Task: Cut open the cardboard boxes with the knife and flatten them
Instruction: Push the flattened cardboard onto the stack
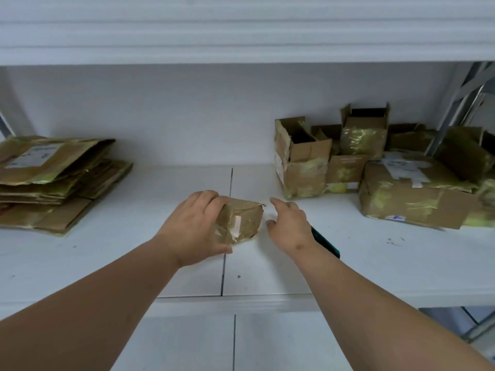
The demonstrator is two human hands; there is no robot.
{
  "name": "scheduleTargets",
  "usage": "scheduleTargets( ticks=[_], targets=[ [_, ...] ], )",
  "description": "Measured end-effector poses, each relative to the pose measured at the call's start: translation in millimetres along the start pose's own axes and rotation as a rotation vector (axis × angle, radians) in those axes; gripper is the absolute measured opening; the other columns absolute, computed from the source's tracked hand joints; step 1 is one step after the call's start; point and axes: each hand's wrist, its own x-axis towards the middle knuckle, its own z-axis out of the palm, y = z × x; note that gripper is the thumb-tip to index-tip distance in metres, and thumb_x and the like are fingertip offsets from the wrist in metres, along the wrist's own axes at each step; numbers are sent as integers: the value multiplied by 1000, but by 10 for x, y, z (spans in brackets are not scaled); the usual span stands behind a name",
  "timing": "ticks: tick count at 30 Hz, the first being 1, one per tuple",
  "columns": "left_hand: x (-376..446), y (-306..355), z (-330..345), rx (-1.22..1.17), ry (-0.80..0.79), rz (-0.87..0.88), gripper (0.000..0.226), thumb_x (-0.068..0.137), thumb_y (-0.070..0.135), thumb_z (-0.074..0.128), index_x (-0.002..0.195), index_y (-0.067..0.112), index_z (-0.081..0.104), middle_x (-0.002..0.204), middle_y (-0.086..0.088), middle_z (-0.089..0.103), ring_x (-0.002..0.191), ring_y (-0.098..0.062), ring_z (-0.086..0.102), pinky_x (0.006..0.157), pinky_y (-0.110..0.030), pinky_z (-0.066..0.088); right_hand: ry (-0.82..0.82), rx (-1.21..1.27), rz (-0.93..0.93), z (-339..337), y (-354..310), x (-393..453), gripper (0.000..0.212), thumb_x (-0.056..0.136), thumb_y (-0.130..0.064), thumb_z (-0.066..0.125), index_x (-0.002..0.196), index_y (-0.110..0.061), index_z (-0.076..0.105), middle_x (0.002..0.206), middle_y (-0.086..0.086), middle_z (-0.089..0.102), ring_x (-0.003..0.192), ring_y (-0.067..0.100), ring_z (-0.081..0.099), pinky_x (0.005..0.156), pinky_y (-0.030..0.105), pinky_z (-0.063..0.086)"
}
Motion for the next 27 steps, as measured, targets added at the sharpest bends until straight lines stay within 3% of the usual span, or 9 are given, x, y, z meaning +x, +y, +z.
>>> scheduleTargets(
  ticks=[4, 7, 11, 15, 17, 20, 22, 24, 27],
  targets=[
    [155, 97, 124, 39, -72, 125, 103, 60, 65, 77, 144, 25, 34, 142, 5, 36, 132, -17, 29, 114, -30, 28, -42, -212, 86, -117, 326, 15, 58, 93, -18, 48, 150, -24, 33, 147, 7, 34, 132, 31, 33, 108, 37, 30],
    [263, 69, 150, 57, -94, 120, 104, 64, 51, 80, 149, 28, 26, 149, 1, 32, 137, -24, 26, 113, -43, 34, -148, -326, 136, -160, 476, 16, 48, 91, -14, 44, 139, -17, 43, 134, 9, 40, 123, 30, 39, 97, 36, 36],
    [359, 34, 146, 101, -50, 32, 91, 75, 30, 75, 150, 38, 23, 146, -2, 39, 133, -32, 30, 105, -50, 41, -164, -332, 127, -180, 595, 48, 36, 91, -12, 44, 127, -10, 49, 128, 10, 42, 118, 30, 43, 92, 34, 38],
    [431, 38, 156, 151, 15, 46, 91, 70, 46, 78, 148, 39, 32, 131, -1, 50, 119, -34, 41, 96, -52, 42, -195, -297, 175, -225, 660, 83, 32, 92, -15, 44, 123, -11, 52, 122, 9, 44, 114, 28, 46, 90, 34, 39],
    [473, 72, 127, 192, 42, 36, 91, 67, 67, 66, 148, 41, 33, 122, -1, 54, 111, -33, 42, 97, -52, 40, -193, -239, 181, -238, 668, 98, 30, 92, -15, 47, 122, -10, 50, 121, 9, 44, 111, 30, 49, 84, 35, 40],
    [559, 134, 63, 175, -71, -62, 99, 64, 87, 38, 151, 48, 13, 126, 3, 45, 116, -26, 33, 105, -43, 33, -122, -35, 176, -253, 642, 98, 28, 91, -8, 49, 118, -11, 41, 116, 10, 38, 84, 28, 53, 69, 33, 41],
    [612, 157, 68, 163, -151, -96, 104, 67, 88, 42, 151, 48, -3, 131, 6, 35, 121, -21, 26, 107, -38, 30, -47, 53, 145, -271, 624, 104, 25, 90, -5, 49, 110, -15, 37, 109, 8, 38, 69, 24, 48, 61, 34, 38],
    [647, 182, 57, 146, -222, -111, 106, 70, 86, 45, 151, 46, -11, 136, 8, 30, 125, -20, 25, 108, -36, 28, 0, 136, 104, -304, 598, 121, 24, 93, -9, 51, 110, -18, 37, 105, 6, 47, 74, 26, 51, 64, 33, 39],
    [668, 165, 23, 99, -280, -126, 110, 61, 91, 35, 151, 45, -8, 142, 11, 31, 129, -18, 31, 107, -36, 28, 1, 260, 52, -352, 517, 129, 27, 96, -20, 55, 121, -22, 45, 99, 3, 60, 83, 24, 56, 67, 31, 41]
  ],
)
